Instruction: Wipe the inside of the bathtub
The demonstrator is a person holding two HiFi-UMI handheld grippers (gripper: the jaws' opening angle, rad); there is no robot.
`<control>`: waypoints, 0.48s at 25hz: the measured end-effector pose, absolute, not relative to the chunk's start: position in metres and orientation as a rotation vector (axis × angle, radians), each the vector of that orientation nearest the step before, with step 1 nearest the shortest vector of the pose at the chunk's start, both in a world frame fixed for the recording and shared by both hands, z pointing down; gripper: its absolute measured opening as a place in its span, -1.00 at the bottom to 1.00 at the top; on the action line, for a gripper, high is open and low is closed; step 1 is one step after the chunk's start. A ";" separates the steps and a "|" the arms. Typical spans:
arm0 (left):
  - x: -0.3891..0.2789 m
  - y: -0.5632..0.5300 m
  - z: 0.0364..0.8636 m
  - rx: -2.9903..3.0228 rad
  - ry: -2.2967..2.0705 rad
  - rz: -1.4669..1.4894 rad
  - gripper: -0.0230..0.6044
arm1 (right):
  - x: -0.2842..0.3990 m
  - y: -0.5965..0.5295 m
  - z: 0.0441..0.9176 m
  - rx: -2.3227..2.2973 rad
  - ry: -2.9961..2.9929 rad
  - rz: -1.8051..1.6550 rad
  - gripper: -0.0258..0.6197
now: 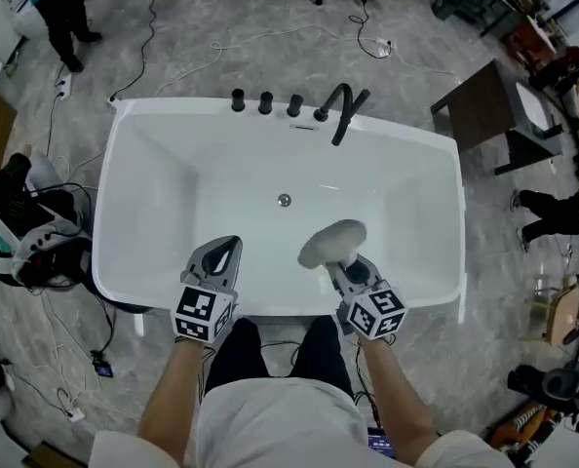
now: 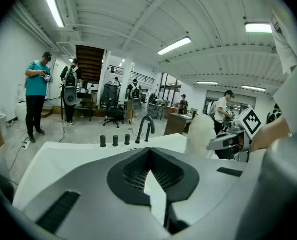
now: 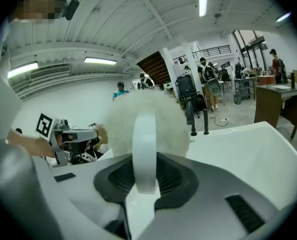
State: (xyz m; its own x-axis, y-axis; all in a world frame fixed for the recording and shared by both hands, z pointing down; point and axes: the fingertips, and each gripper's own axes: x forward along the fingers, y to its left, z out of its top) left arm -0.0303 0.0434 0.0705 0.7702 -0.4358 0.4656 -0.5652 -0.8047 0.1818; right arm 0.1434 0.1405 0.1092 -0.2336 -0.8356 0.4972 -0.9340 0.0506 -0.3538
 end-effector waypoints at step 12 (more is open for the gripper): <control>-0.012 0.122 0.004 2.704 -0.729 0.537 -0.91 | 0.157 0.223 0.022 1.920 -2.206 0.840 -0.63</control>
State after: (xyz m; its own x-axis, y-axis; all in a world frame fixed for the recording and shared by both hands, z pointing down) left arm -0.0118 0.1225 0.0043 0.8027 -0.4209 0.4226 -0.5284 -0.8304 0.1768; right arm 0.1572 0.2228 0.0221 -0.2010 -0.8854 0.4191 -0.9399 0.0537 -0.3372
